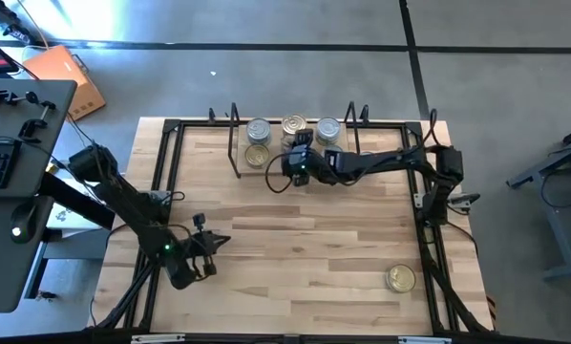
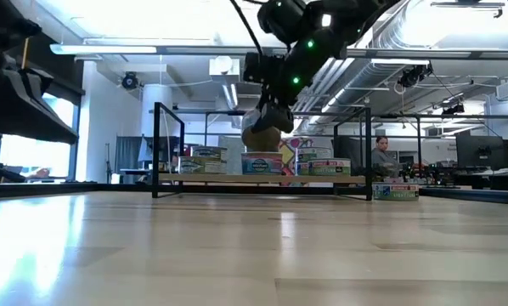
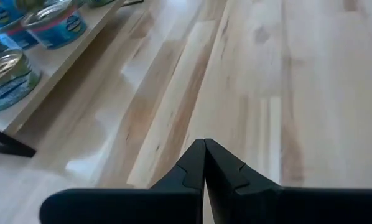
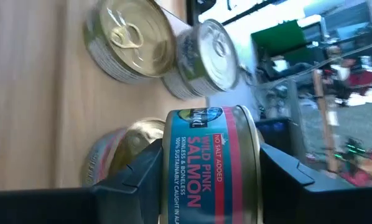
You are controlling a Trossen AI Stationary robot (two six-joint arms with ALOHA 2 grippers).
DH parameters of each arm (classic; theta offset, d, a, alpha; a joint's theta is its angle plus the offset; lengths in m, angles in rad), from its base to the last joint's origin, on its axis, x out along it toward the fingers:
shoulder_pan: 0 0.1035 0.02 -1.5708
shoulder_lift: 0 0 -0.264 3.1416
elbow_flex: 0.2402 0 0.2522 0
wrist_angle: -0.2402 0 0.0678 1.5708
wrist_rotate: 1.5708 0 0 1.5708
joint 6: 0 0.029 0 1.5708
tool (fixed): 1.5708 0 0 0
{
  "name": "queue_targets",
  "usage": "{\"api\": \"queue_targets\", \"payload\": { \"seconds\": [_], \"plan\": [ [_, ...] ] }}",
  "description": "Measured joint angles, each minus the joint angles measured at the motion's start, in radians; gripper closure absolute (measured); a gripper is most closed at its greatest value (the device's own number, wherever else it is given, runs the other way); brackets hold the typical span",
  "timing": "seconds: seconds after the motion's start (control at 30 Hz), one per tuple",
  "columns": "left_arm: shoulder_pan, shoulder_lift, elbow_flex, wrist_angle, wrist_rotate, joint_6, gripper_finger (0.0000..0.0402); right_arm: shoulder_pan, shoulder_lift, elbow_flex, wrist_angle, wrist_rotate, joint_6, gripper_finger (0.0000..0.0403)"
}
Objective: Stack canned seafood by type on shelf
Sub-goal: Stack the blue tuna can on top of the blue tuna can on the back of the shelf
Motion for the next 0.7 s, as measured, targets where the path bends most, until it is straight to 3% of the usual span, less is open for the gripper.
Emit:
{"api": "queue_targets", "payload": {
  "seconds": [0.37,0.57,0.7],
  "plan": [
    [0.002,-0.012,-0.004,0.068,-0.006,0.078,0.0401,0.002,0.022,0.001,-0.021,0.014,0.078,0.0224],
    [0.002,-0.012,-0.004,0.069,-0.006,0.078,0.0401,0.009,0.023,0.0,-0.034,-0.002,0.093,0.0128],
    [0.002,-0.012,-0.004,0.068,-0.005,0.078,0.0401,0.019,0.021,0.0,-0.034,0.0,0.091,0.0103]
  ]
}}
